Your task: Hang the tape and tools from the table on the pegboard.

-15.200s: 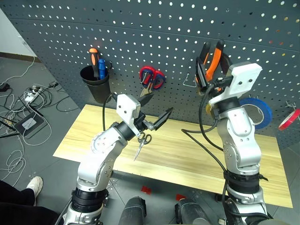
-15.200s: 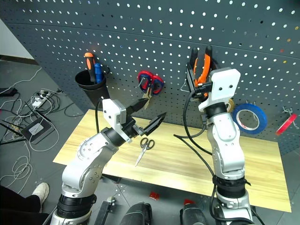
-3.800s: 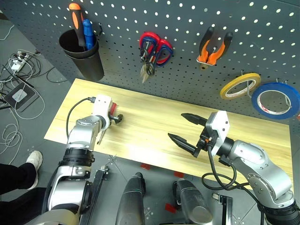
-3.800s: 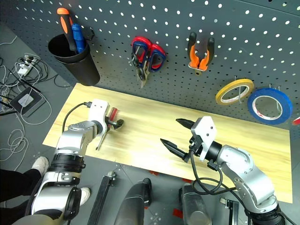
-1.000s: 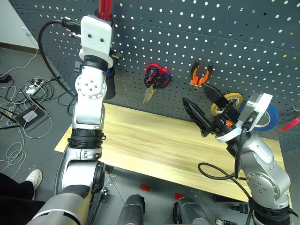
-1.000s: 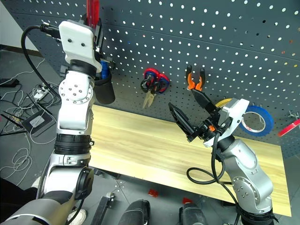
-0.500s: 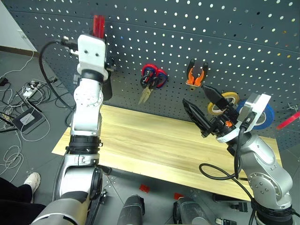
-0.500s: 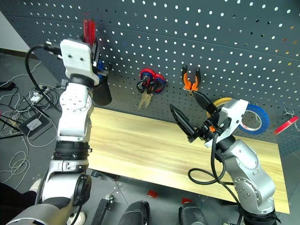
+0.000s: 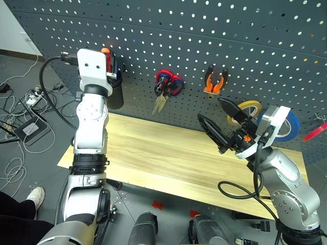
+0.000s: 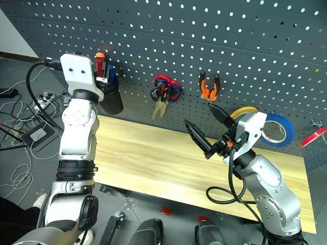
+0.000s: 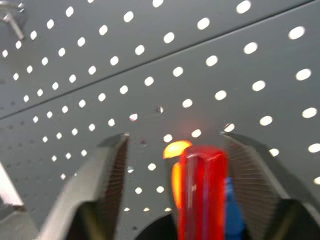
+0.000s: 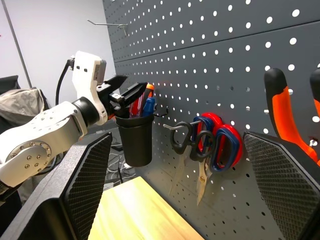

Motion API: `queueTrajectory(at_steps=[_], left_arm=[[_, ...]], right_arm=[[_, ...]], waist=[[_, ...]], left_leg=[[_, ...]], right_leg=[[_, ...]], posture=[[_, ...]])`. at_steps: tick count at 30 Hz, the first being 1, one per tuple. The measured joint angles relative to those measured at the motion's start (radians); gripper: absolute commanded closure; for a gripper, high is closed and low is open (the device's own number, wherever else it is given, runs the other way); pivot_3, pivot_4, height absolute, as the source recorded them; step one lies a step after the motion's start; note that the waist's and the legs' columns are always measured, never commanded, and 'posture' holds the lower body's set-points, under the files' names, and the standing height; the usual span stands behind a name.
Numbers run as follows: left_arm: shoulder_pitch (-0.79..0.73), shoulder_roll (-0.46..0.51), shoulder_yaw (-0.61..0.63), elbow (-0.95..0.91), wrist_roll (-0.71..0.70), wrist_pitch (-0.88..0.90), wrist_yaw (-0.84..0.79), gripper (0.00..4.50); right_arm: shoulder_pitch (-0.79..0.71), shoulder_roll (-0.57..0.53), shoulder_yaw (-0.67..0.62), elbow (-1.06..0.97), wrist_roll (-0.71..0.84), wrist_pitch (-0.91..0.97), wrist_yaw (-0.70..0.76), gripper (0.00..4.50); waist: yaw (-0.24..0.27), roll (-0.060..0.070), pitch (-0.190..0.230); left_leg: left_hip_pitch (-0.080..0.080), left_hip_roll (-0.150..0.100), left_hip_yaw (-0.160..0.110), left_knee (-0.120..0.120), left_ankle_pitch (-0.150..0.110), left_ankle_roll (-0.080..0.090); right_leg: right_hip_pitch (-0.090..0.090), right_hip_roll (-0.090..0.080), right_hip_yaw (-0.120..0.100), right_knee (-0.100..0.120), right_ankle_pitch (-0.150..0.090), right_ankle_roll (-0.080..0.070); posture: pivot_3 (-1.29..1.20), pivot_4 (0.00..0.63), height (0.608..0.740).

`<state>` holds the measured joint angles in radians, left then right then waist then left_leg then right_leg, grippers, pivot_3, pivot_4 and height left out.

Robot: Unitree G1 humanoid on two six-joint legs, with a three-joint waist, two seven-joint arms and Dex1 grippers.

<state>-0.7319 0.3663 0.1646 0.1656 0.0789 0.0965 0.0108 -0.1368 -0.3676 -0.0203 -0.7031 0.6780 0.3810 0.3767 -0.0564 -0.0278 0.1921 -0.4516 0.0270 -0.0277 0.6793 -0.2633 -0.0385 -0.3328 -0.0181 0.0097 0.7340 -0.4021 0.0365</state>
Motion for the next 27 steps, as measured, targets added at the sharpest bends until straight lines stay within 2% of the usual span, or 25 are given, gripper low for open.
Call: queueTrajectory(at_steps=[1, 9, 20, 27], left_arm=[[0.001, 0.0, 0.0, 0.0, -0.001, 0.004, 0.0, 0.03], [0.025, -0.014, 0.003, -0.049, -0.047, 0.011, -0.03, 0.03], [0.085, -0.001, -0.015, -0.246, -0.085, 0.042, -0.132, 0.03], [0.179, -0.037, -0.049, -0.386, -0.118, 0.143, -0.162, 0.03]], right_arm=[[0.001, -0.002, 0.0, 0.0, 0.0, 0.0, 0.0, 0.0], [0.012, -0.022, -0.007, 0.0, 0.0, 0.0, 0.001, 0.0], [0.075, -0.056, -0.057, -0.001, -0.023, -0.004, 0.015, 0.0], [0.124, -0.061, -0.078, -0.031, -0.032, -0.004, 0.014, 0.0]], waist=[[0.0, 0.0, 0.0], [0.0, 0.0, 0.0], [0.003, 0.0, 0.0], [0.003, 0.0, 0.0]], left_leg=[[0.0, 0.0, 0.0, 0.0, 0.0, 0.0], [0.0, 0.0, 0.0, 0.0, 0.0, 0.0], [0.0, 0.0, 0.001, 0.0, 0.0, 0.0], [0.0, 0.0, 0.001, 0.0, 0.0, 0.0]], right_leg=[[0.0, 0.0, 0.0, 0.0, 0.0, 0.0], [0.001, 0.0, 0.001, 0.0, 0.0, 0.0], [0.003, 0.002, 0.004, -0.001, 0.0, 0.0], [0.005, 0.003, 0.005, -0.002, 0.0, 0.0]], posture=[[-0.02, 0.165, 0.74], [-0.03, 0.173, 0.74], [-0.03, 0.178, 0.74], [-0.03, 0.174, 0.74]])
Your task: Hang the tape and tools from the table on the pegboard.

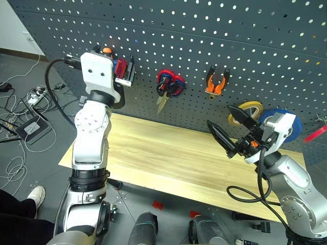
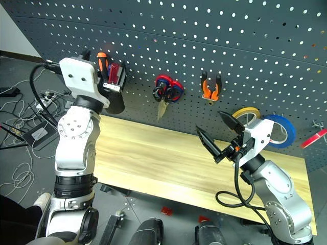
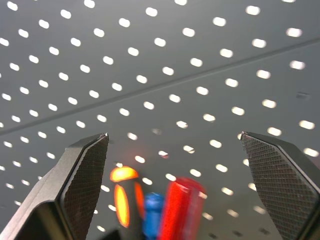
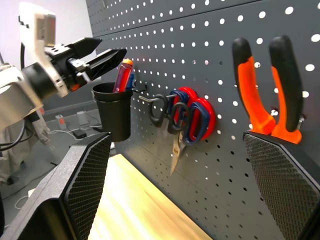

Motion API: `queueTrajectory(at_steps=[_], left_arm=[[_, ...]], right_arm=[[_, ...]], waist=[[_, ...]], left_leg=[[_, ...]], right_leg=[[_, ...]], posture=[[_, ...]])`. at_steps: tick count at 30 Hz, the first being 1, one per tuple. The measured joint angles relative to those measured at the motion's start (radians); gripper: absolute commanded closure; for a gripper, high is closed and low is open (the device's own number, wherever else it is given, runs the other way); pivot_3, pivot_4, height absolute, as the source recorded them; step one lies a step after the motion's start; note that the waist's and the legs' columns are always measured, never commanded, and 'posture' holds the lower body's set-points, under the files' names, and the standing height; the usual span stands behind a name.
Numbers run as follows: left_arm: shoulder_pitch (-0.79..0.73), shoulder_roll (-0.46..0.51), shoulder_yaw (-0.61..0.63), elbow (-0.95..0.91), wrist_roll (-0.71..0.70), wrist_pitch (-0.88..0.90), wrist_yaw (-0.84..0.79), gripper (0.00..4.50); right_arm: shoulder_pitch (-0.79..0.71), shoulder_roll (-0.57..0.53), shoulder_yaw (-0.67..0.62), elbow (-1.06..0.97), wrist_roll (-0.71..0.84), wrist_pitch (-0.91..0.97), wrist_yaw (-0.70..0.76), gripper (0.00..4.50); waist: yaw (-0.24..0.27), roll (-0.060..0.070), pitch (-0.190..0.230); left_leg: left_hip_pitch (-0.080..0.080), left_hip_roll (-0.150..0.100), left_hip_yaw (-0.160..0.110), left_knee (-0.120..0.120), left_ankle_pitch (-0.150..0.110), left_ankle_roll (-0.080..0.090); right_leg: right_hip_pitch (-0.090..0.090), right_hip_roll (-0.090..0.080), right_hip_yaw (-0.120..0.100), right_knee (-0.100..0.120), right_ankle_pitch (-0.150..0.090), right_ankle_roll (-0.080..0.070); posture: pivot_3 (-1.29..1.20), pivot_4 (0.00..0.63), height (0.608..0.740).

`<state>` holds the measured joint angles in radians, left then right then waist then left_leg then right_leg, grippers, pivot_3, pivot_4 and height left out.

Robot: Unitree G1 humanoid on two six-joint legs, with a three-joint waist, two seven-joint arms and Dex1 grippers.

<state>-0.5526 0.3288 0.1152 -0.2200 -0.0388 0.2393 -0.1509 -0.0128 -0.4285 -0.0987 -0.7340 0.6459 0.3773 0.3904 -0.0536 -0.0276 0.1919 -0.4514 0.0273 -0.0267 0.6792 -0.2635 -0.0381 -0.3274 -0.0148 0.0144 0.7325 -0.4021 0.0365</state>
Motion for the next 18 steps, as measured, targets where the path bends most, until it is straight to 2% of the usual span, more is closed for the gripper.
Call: queueTrajectory(at_steps=[6, 11, 18], left_arm=[[0.156, -0.023, -0.057, -0.113, -0.041, 0.107, -0.056, 0.03], [0.265, -0.063, -0.111, -0.14, -0.072, 0.185, -0.079, 0.03], [0.354, -0.115, -0.129, -0.052, -0.068, 0.275, -0.06, 0.03]], right_arm=[[0.123, -0.011, 0.003, -0.048, -0.054, 0.0, -0.01, 0.0], [0.193, -0.02, 0.044, -0.036, -0.182, 0.011, -0.063, 0.0], [0.197, 0.077, 0.066, 0.11, -0.375, 0.03, -0.228, 0.0]], waist=[[0.003, 0.001, 0.0], [0.002, 0.008, -0.007], [0.003, 0.012, -0.017]], left_leg=[[0.001, 0.001, -0.002, 0.0, 0.0, 0.0], [0.005, 0.002, -0.002, -0.002, 0.0, 0.0], [0.009, 0.001, 0.002, -0.003, 0.0, 0.0]], right_leg=[[0.002, 0.0, 0.001, -0.002, 0.0, 0.0], [0.01, 0.0, 0.001, -0.017, 0.0, 0.0], [0.011, 0.0, 0.004, -0.018, 0.0, 0.0]], posture=[[-0.04, 0.171, 0.74], [-0.05, 0.162, 0.74], [-0.05, 0.148, 0.74]])
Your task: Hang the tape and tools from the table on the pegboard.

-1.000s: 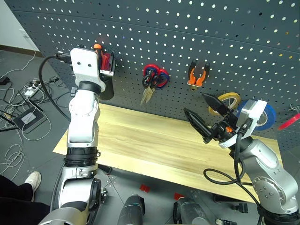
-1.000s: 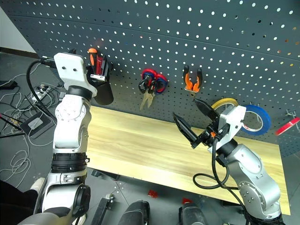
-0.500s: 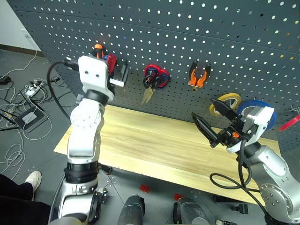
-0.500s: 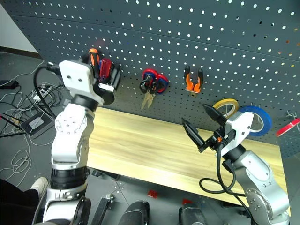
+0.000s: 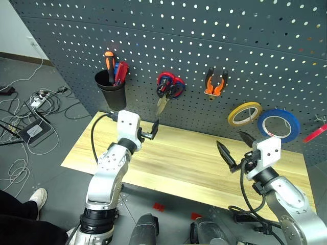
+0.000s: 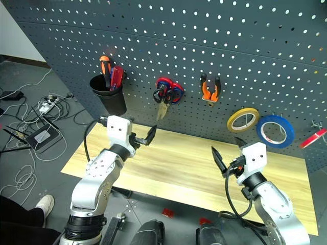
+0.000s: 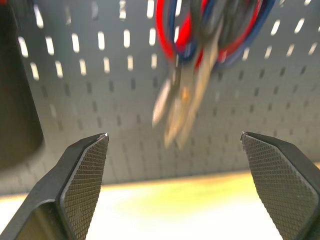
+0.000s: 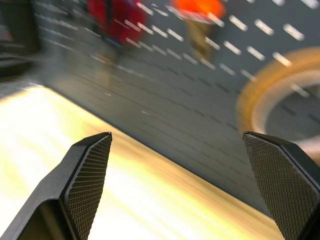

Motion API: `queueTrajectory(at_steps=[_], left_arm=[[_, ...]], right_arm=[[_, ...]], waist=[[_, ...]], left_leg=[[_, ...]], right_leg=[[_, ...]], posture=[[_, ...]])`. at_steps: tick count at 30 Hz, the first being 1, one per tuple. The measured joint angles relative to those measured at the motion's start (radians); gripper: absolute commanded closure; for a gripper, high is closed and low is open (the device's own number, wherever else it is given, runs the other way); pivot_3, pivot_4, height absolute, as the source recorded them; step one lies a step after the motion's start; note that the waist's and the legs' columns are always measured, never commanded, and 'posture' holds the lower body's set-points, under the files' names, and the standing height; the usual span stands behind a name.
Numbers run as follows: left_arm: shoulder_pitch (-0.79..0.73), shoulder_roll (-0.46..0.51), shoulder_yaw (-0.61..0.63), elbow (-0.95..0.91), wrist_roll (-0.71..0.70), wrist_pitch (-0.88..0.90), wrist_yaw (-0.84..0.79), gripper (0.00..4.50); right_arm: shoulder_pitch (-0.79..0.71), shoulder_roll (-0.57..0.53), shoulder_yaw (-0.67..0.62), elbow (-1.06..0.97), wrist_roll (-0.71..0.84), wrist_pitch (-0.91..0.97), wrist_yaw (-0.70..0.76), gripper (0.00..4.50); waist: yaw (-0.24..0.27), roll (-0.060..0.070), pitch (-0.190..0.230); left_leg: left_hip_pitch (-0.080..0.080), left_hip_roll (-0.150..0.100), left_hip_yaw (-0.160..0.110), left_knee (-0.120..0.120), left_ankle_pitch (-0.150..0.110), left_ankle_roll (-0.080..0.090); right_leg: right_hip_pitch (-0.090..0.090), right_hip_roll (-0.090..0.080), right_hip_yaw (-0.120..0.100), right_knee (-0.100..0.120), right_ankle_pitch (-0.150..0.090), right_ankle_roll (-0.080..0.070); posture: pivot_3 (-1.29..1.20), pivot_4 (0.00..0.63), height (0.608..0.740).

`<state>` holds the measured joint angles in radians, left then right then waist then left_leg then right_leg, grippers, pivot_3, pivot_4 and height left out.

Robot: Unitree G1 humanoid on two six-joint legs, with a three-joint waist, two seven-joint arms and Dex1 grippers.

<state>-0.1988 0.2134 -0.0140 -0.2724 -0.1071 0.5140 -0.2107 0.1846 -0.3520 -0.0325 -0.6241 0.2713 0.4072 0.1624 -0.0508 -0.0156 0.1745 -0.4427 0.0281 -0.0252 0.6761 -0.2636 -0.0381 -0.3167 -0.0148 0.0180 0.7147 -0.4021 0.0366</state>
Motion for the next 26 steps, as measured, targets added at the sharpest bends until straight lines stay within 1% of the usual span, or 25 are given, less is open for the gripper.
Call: queueTrajectory(at_steps=[4, 8, 10, 14, 17, 19, 26], left_arm=[[0.045, -0.007, -0.019, 0.08, 0.026, 0.007, 0.013, 0.03], [0.081, 0.0, -0.023, 0.086, 0.044, 0.004, 0.023, 0.03], [0.105, 0.0, -0.022, 0.08, 0.05, 0.009, 0.025, 0.03], [0.151, -0.012, -0.022, 0.032, 0.045, 0.054, 0.026, 0.03], [0.172, -0.021, -0.022, -0.006, 0.045, 0.076, 0.032, 0.03], [0.181, -0.021, -0.02, -0.02, 0.046, 0.089, 0.043, 0.03], [0.192, -0.023, -0.02, -0.062, 0.041, 0.116, 0.045, 0.03]], right_arm=[[0.013, 0.071, 0.01, 0.044, -0.056, 0.059, -0.085, 0.0], [0.068, 0.128, 0.002, 0.047, -0.078, 0.112, -0.144, 0.0], [0.105, 0.135, -0.008, 0.049, -0.096, 0.13, -0.162, 0.0], [0.159, 0.152, -0.028, 0.046, -0.105, 0.151, -0.172, 0.0], [0.185, 0.179, -0.027, 0.029, -0.109, 0.154, -0.185, 0.0], [0.201, 0.193, -0.024, 0.023, -0.116, 0.154, -0.19, 0.0], [0.201, 0.218, -0.026, 0.018, -0.135, 0.154, -0.191, 0.0]], waist=[[-0.001, 0.003, -0.007], [-0.001, 0.003, -0.024], [-0.001, 0.003, -0.027], [-0.006, 0.004, -0.036], [-0.008, 0.005, -0.042], [-0.008, 0.006, -0.045], [-0.008, 0.005, -0.048]], left_leg=[[0.001, 0.001, 0.0, -0.001, 0.0, 0.0], [0.002, 0.0, 0.0, -0.004, 0.0, 0.0], [0.006, -0.001, 0.002, -0.008, 0.0, 0.0], [0.009, 0.0, 0.003, -0.012, 0.0, 0.0], [0.01, 0.0, 0.004, -0.013, 0.0, 0.0], [0.011, 0.0, 0.004, -0.013, 0.0, 0.0], [0.011, 0.0, 0.005, -0.013, 0.0, 0.0]], right_leg=[[0.0, -0.001, 0.001, 0.0, 0.0, 0.0], [0.0, -0.003, 0.001, 0.0, 0.0, 0.0], [0.002, -0.003, 0.003, -0.001, 0.0, 0.0], [0.003, -0.003, 0.007, -0.004, 0.0, 0.0], [0.003, 0.0, 0.02, -0.004, 0.0, 0.0], [0.003, 0.001, 0.023, -0.004, 0.0, 0.0], [0.003, 0.001, 0.025, -0.004, 0.0, 0.0]], posture=[[-0.06, 0.134, 0.74], [-0.07, 0.133, 0.74], [-0.07, 0.13, 0.74], [-0.09, 0.128, 0.74], [-0.09, 0.13, 0.74], [-0.09, 0.13, 0.74], [-0.09, 0.135, 0.74]])
